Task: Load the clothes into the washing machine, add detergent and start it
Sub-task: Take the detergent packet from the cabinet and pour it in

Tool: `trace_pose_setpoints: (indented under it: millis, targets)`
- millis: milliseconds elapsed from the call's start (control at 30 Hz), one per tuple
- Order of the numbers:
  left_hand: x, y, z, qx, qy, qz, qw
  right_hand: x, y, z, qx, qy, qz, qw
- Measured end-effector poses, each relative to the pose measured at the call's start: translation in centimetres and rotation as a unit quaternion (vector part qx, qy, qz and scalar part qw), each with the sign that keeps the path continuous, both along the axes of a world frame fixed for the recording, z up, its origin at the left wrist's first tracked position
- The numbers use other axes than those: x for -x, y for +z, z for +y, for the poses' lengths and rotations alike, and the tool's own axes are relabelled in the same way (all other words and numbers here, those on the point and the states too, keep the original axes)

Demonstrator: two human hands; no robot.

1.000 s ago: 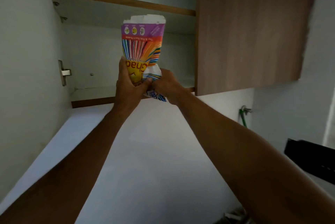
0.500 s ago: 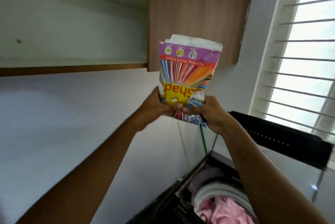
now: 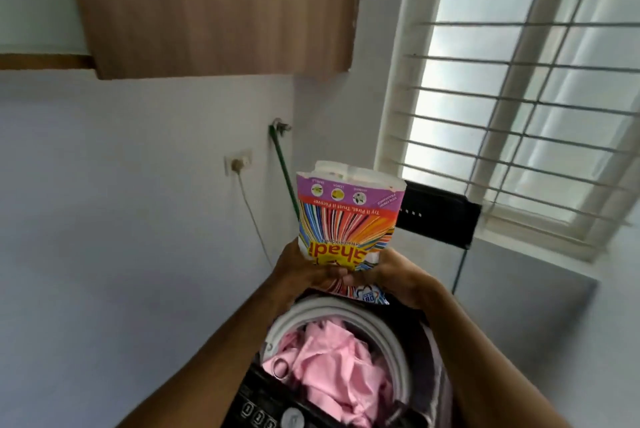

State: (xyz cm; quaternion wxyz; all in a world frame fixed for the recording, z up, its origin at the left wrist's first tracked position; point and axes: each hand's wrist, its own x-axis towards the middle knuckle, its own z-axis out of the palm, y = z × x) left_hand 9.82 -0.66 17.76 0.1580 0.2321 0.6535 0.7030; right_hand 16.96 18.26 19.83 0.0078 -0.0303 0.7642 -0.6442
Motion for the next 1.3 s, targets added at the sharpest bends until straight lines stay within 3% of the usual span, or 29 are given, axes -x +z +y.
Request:
trace_pose_setpoints:
  millis: [100,200,300,467,600,700,767,867,933,1100,1200,1300]
  targets:
    - [-0.6,-1.2,3.3,-0.007,-0.033,-0.016,0.999,-1.8,-1.3,2.3,0.035,-0.047,0.012,0.998]
    - [-0.3,-2.4,5.4,0.002,-0.164,-0.010,0.986,-3.3,-3.4,4.3,0.125,-0.106,0.014,0.986]
    - [0.0,-4.4,7.0,0.055,-0.221,-0.021,0.973,-4.4,-6.1,6.3,0.154,-0.139,-0.020,0.978]
    - [-0.7,-8.1,9.2,0.068,-0.149,-0.052,0.985,-5.7,-8.2,7.7,0.126,-0.236,-0.070,0.961]
    - [-1.3,-8.9,11.1,0.065,-0.098,-0.089,0.989,-6.2,-10.4,8.0,0.162,-0.309,-0.067,0.935]
    - [-1.2,-9.5,12.1,0.082,-0.068,-0.067,0.992,-6.7,-12.5,7.3,0.145,-0.416,-0.097,0.892]
    - [-1.1,-10.0,12.4,0.082,-0.048,-0.071,0.993,-7.2,-14.0,6.3,0.212,-0.477,-0.124,0.844]
    - [-1.5,-10.1,13.2,0.069,-0.043,-0.084,0.993,-7.6,-15.4,4.0,0.444,-0.413,-0.095,0.790]
    - [-2.1,-9.9,13.7,0.049,-0.076,-0.103,0.991,-7.3,-15.4,2.6,0.503,-0.353,-0.059,0.786]
    - [-2.1,-9.5,14.8,0.050,-0.216,-0.076,0.972,-6.5,-14.8,2.5,0.564,-0.345,0.042,0.750]
    - [-1.0,-7.3,15.2,0.097,-0.360,-0.033,0.928,-7.3,-15.4,3.2,0.540,-0.372,0.054,0.753]
    - [0.2,-4.5,15.9,0.122,-0.397,0.013,0.910,-8.1,-15.9,3.6,0.515,-0.415,0.051,0.748]
